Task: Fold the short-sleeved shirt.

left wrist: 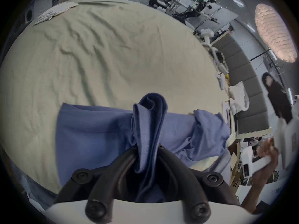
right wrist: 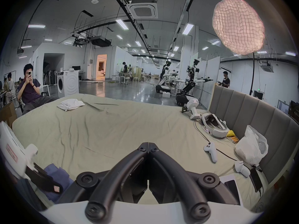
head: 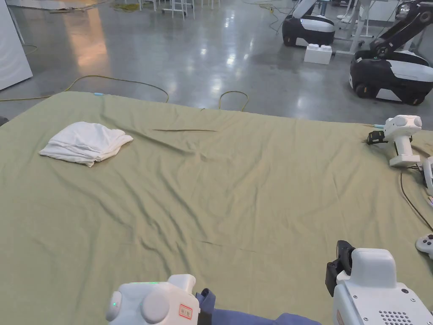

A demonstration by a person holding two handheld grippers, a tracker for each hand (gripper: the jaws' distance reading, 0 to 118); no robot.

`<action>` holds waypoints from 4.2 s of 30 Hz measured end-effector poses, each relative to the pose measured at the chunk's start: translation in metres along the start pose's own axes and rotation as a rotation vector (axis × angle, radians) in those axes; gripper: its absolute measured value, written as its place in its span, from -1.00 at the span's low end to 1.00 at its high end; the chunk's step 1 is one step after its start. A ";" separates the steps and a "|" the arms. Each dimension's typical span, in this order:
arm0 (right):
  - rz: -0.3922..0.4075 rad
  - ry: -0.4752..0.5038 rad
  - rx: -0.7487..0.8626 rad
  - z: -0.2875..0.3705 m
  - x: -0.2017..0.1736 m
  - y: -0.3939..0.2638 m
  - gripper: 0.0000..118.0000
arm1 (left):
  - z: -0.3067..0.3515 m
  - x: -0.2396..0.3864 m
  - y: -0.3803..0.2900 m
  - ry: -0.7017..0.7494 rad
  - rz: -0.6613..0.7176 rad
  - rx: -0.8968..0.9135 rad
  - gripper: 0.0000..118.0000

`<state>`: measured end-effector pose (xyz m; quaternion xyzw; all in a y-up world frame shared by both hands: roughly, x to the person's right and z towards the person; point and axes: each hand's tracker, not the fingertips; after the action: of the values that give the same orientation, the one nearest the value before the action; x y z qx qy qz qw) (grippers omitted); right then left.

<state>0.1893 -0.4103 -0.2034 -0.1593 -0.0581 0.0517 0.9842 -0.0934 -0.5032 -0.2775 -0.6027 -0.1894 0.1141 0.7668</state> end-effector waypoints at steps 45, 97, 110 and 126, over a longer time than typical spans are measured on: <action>0.017 -0.005 -0.058 0.002 0.008 -0.012 -1.00 | -0.035 0.041 -0.027 -0.163 -0.255 -0.045 -0.84; -0.084 -0.007 0.110 0.015 0.008 0.012 -1.00 | 0.100 -0.148 -0.014 -0.440 0.119 0.282 -0.77; -0.098 0.001 0.099 0.011 0.013 0.008 -1.00 | 0.173 -0.090 0.019 0.032 0.016 0.256 -0.77; -0.117 -0.023 0.069 0.013 0.028 -0.002 -1.00 | 0.091 0.041 0.027 0.005 -0.229 0.089 -0.77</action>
<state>0.2151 -0.4047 -0.1883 -0.1212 -0.0769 -0.0020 0.9896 -0.0938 -0.3995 -0.2788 -0.5429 -0.2497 0.0323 0.8012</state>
